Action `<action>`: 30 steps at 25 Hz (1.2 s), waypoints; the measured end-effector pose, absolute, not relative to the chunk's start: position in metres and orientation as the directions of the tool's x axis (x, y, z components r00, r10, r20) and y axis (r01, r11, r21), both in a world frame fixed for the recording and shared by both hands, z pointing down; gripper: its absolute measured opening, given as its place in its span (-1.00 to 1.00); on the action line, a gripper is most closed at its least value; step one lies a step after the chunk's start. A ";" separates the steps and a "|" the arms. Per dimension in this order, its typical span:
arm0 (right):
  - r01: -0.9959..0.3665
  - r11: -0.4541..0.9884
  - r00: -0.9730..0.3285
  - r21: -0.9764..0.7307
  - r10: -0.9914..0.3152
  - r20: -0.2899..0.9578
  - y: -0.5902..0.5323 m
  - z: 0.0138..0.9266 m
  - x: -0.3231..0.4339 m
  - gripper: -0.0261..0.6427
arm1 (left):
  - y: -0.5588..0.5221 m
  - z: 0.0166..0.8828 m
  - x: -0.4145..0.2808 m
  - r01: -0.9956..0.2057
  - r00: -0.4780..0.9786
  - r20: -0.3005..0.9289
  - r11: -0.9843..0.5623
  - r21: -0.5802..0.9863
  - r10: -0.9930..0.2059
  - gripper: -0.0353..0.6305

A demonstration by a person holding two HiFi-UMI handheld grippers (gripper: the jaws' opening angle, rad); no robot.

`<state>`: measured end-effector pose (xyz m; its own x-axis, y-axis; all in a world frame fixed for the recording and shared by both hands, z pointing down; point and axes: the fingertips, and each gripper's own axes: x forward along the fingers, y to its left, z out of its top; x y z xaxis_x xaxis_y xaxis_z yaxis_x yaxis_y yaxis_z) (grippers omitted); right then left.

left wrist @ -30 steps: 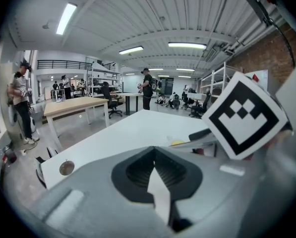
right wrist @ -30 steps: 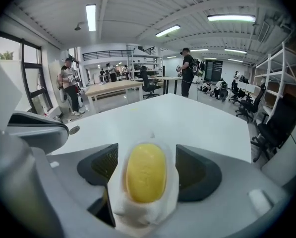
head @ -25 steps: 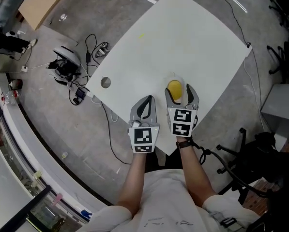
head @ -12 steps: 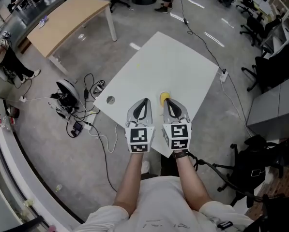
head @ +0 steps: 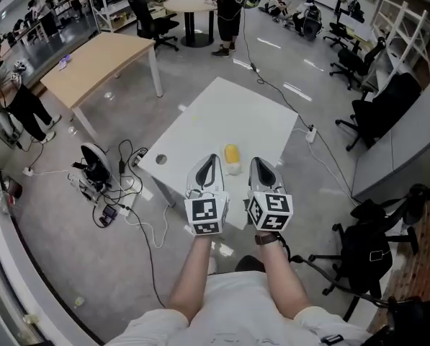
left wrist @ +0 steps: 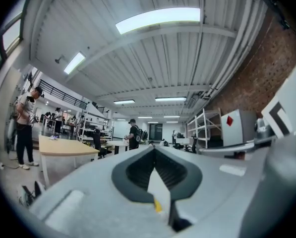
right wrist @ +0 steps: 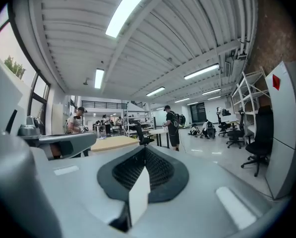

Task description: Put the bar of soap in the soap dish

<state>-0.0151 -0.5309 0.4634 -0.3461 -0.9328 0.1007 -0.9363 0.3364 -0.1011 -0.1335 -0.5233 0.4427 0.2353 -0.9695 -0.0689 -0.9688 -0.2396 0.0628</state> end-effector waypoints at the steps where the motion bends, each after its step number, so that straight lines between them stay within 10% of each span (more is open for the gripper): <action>1: -0.932 0.347 -0.356 -0.103 -0.930 0.089 -0.523 0.459 -0.016 -0.89 | -0.515 0.439 -0.132 -0.969 0.235 -0.075 -0.240 0.061 -0.969 -0.89; 18: -0.851 0.515 -0.525 -0.102 -0.833 0.174 -0.282 0.518 0.076 -0.89 | -0.267 0.504 -0.023 -0.996 0.089 0.106 -0.086 0.028 -0.990 -0.89; 30: -0.882 0.470 -0.470 -0.026 -0.883 -0.005 -0.259 0.420 0.099 -0.89 | -0.239 0.420 -0.016 -0.990 0.117 -0.055 -0.112 -0.085 -0.992 -0.89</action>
